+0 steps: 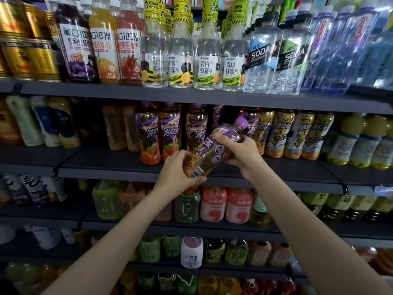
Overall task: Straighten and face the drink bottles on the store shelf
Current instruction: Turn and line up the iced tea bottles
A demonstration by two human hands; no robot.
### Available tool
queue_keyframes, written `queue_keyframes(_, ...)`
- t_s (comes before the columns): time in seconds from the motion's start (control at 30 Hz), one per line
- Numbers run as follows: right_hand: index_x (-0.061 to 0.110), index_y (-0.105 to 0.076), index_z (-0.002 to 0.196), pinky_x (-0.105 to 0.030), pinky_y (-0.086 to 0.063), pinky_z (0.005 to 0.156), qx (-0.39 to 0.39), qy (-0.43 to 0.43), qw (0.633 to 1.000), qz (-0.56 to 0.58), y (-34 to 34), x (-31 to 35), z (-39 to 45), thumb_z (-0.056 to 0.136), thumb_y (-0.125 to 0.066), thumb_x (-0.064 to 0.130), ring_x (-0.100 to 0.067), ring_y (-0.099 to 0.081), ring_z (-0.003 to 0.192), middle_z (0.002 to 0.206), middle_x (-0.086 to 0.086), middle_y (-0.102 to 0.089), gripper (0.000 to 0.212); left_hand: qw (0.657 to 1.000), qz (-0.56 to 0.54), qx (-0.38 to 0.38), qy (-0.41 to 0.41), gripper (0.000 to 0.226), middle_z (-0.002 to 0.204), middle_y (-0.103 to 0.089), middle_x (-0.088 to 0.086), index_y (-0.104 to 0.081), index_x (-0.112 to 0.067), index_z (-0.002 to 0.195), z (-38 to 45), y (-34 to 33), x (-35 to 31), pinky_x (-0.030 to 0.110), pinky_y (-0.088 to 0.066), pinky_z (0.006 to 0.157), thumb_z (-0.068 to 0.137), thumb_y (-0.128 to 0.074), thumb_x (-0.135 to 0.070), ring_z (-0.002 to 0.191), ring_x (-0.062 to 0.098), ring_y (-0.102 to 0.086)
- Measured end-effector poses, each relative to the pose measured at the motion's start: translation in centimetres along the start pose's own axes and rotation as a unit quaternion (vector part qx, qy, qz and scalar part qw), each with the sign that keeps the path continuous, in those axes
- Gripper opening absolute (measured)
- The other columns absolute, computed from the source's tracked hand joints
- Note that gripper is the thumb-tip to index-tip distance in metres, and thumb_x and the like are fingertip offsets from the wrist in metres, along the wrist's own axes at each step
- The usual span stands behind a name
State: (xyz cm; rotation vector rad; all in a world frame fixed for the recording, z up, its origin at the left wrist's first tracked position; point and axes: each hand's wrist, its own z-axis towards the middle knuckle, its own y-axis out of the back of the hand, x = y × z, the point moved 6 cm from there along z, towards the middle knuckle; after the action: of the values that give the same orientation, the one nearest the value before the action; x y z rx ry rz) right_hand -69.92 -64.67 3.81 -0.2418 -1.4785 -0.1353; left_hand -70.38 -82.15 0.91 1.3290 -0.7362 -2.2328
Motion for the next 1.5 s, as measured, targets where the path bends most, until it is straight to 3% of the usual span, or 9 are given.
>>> queue_keyframes(0.17,0.010,-0.056,0.114,-0.033,-0.057,0.074,0.035,0.018,0.998,0.049,0.4,0.5,-0.1,0.072,-0.079,0.021,-0.020,-0.069,0.091,0.104,-0.008,-0.070,0.049,0.939,-0.267,0.178,0.128,0.019,0.115,-0.061,-0.004,-0.056,-0.030,0.106,0.0,0.1,0.9,0.021,-0.048,0.083,0.087,-0.061,-0.031,0.102,0.007,-0.059)
queue_keyframes(0.3,0.014,-0.059,0.107,-0.031,-0.055,0.072,0.103,0.037,0.992,0.062,0.0,0.9,-0.1,0.067,-0.075,0.027,-0.016,-0.068,0.090,0.098,-0.001,-0.070,0.045,0.862,-0.397,0.248,0.194,0.020,0.100,-0.067,-0.003,-0.054,-0.023,0.106,-0.2,-1.0,0.3,0.020,-0.051,0.075,0.089,-0.057,-0.014,0.091,0.008,-0.064)
queue_keyframes(0.4,0.013,-0.057,0.115,-0.032,-0.055,0.077,0.127,0.053,0.990,0.030,-0.3,0.6,0.3,0.077,-0.071,0.023,-0.015,-0.067,0.092,0.103,-0.001,-0.069,0.042,0.862,-0.401,0.243,0.190,0.025,0.103,-0.064,-0.001,-0.050,-0.022,0.105,0.0,-1.6,0.0,0.021,-0.050,0.077,0.086,-0.060,-0.009,0.092,0.009,-0.062)
queue_keyframes(0.53,0.015,-0.047,0.125,-0.038,-0.054,0.091,0.098,0.071,0.985,-0.126,-0.1,0.5,1.4,0.068,-0.080,0.032,-0.017,-0.061,0.105,0.114,-0.001,-0.062,0.067,0.968,-0.172,0.161,0.091,0.059,0.115,-0.051,-0.009,-0.044,-0.020,0.124,1.4,-1.7,0.4,0.024,-0.039,0.094,0.075,-0.076,-0.021,0.111,0.008,-0.049)
queue_keyframes(0.7,0.018,-0.051,0.123,-0.040,-0.052,0.095,0.103,0.111,0.980,-0.126,-0.2,0.4,1.8,0.060,-0.086,0.026,-0.015,-0.064,0.104,0.111,0.001,-0.066,0.073,0.997,-0.076,0.023,0.001,0.062,0.108,-0.053,-0.013,-0.048,-0.023,0.117,2.2,-0.6,0.9,0.016,-0.037,0.086,0.066,-0.083,-0.030,0.106,0.004,-0.049)
queue_keyframes(0.83,0.024,-0.053,0.118,-0.024,-0.051,0.091,0.135,0.165,0.970,-0.117,-1.6,1.4,1.8,0.063,-0.084,0.020,-0.007,-0.064,0.102,0.110,0.005,-0.066,0.064,0.994,-0.050,-0.080,-0.048,0.057,0.104,-0.053,-0.018,-0.048,-0.026,0.112,2.0,0.6,1.5,0.000,-0.035,0.078,0.067,-0.081,-0.034,0.098,-0.004,-0.050)
queue_keyframes(1.13,0.019,-0.052,0.118,-0.027,-0.053,0.087,0.161,0.168,0.955,-0.182,-4.0,0.8,5.1,0.079,-0.074,0.023,-0.012,-0.061,0.107,0.119,-0.001,-0.061,0.045,0.944,-0.147,-0.292,0.052,0.055,0.108,-0.049,-0.015,-0.041,-0.018,0.121,-0.5,3.9,8.3,-0.002,-0.035,0.080,0.077,-0.074,-0.019,0.100,-0.004,-0.048)
queue_keyframes(1.33,0.013,-0.054,0.123,-0.033,-0.053,0.089,0.156,0.174,0.950,-0.206,-6.3,-0.6,6.3,0.081,-0.074,0.026,-0.010,-0.062,0.103,0.118,0.000,-0.061,0.049,0.927,-0.086,-0.349,0.106,0.059,0.122,-0.052,0.010,-0.037,-0.005,0.127,-0.1,7.3,11.8,0.028,-0.041,0.091,0.080,-0.072,-0.018,0.111,0.019,-0.050)
queue_keyframes(1.5,0.013,-0.055,0.121,-0.030,-0.053,0.086,0.132,0.173,0.952,-0.213,-6.3,-1.3,6.9,0.083,-0.071,0.021,-0.008,-0.061,0.098,0.113,0.004,-0.060,0.042,0.930,-0.037,-0.334,0.151,0.063,0.129,-0.049,0.012,-0.039,-0.008,0.134,1.9,8.1,14.2,0.033,-0.036,0.097,0.081,-0.071,-0.018,0.122,0.026,-0.046)
